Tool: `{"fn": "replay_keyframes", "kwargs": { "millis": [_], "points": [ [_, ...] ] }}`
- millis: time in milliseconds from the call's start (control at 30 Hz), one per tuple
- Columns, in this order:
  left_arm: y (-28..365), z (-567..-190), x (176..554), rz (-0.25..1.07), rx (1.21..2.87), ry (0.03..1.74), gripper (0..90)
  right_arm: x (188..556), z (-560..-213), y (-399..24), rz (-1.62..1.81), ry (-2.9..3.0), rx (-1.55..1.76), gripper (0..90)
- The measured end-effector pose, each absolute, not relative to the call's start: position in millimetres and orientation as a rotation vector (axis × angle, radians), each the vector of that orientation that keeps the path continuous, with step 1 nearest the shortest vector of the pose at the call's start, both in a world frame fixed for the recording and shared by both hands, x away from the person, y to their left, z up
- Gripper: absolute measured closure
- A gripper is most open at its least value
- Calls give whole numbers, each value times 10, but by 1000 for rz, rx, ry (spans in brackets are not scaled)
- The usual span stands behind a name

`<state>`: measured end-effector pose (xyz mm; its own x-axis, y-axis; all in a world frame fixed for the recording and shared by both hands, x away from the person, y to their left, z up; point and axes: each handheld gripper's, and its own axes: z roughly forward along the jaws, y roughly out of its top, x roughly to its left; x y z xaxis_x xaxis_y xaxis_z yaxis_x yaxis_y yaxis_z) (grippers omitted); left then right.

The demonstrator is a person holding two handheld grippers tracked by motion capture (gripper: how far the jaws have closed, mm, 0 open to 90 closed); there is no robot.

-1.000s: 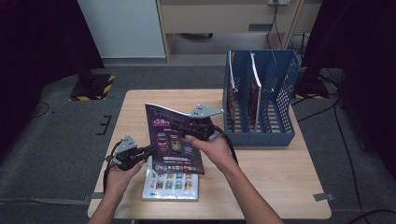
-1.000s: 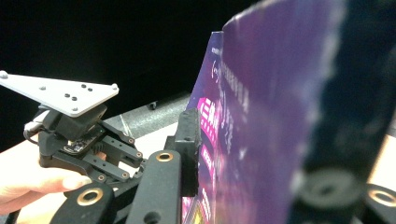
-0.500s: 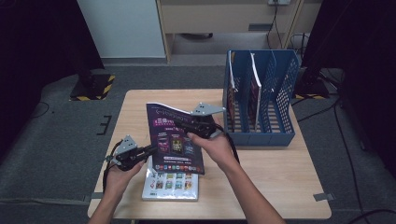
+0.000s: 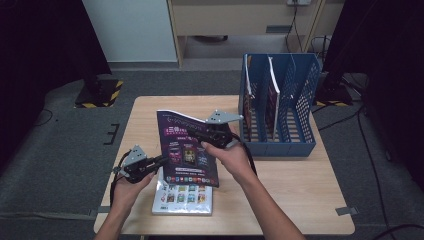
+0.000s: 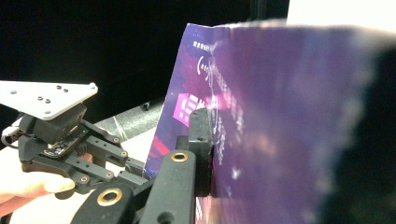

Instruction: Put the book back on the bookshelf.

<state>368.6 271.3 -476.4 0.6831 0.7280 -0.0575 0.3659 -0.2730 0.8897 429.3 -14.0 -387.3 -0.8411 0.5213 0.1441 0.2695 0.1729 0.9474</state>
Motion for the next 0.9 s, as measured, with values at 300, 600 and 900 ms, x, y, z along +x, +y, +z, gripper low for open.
{"fn": "replay_keyframes", "kwargs": {
  "millis": [300, 600, 900],
  "points": [
    [2699, -4763, 3684, 477, 1838, 883, 753, 4272, -3805, -169, 1738, 2190, 743, 841],
    [2768, -4848, 3729, 493, 1843, 974, 487, 4268, -3592, -234, 1744, 2120, 688, 840],
    [2832, -4916, 3778, 559, 1885, 1068, 234, 4298, -3515, -319, 1729, 2070, 715, 840]
  ]
}}
